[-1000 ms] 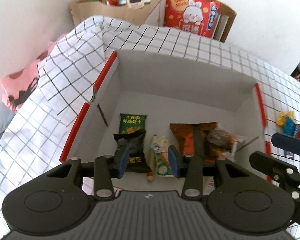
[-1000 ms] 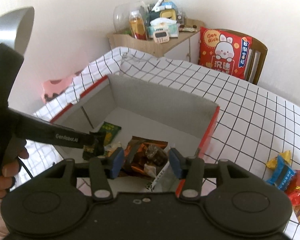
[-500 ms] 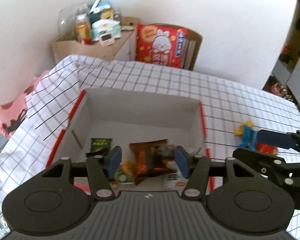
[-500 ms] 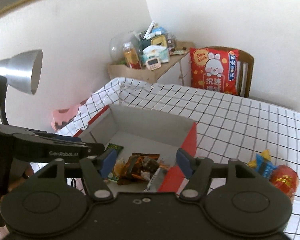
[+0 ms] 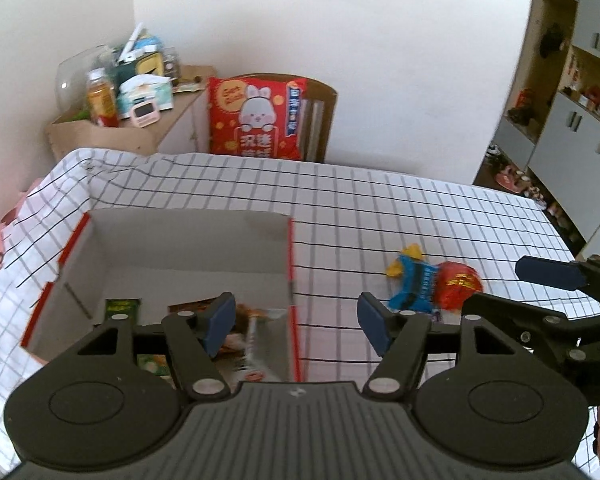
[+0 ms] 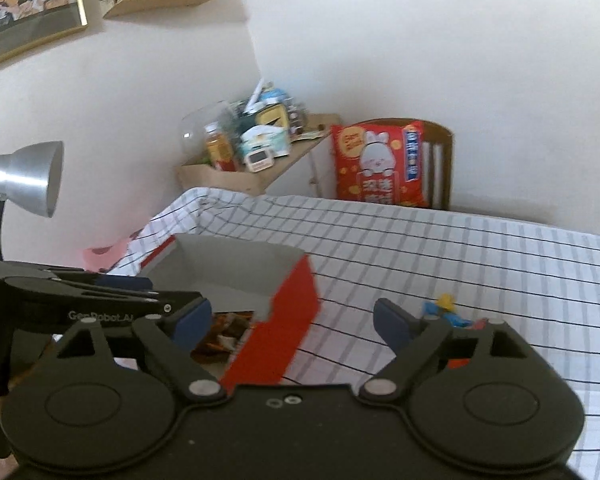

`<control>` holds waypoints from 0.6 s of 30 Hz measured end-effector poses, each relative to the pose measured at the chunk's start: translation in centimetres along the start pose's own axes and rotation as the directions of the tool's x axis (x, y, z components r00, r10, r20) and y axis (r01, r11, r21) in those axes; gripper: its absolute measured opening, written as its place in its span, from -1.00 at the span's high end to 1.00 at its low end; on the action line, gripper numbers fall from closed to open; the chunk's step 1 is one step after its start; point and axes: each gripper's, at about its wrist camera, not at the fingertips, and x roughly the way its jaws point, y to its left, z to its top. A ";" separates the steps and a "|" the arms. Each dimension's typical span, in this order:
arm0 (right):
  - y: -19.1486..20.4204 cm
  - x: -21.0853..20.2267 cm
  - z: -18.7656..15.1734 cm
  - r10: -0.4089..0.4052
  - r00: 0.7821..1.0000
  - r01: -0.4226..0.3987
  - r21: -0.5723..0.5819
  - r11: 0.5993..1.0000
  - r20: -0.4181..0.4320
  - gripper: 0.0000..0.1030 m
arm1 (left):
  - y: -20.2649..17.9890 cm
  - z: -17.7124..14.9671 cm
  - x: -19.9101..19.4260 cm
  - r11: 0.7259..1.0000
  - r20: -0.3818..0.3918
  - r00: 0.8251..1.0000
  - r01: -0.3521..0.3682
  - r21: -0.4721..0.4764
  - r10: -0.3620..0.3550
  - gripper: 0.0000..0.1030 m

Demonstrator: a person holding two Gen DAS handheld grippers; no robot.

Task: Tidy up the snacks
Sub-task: 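Move both tools back toward the blue packet and red bag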

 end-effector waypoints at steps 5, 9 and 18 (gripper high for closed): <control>-2.9 -1.2 -0.9 -0.034 0.999 0.034 0.028 0.999 -0.002 -0.87 | -2.8 -0.2 0.9 0.999 0.007 1.000 0.023 0.029 -0.023 -0.31; -5.1 -1.9 -1.6 -0.066 0.998 0.066 0.047 0.997 0.008 -0.97 | -4.8 -0.2 2.0 0.999 0.017 0.999 0.034 0.025 -0.035 -0.45; -10.6 -1.5 -2.0 -0.139 0.990 0.140 0.087 0.986 -0.028 -0.99 | -8.3 0.5 6.3 0.999 -0.019 0.999 0.039 0.012 -0.039 -0.46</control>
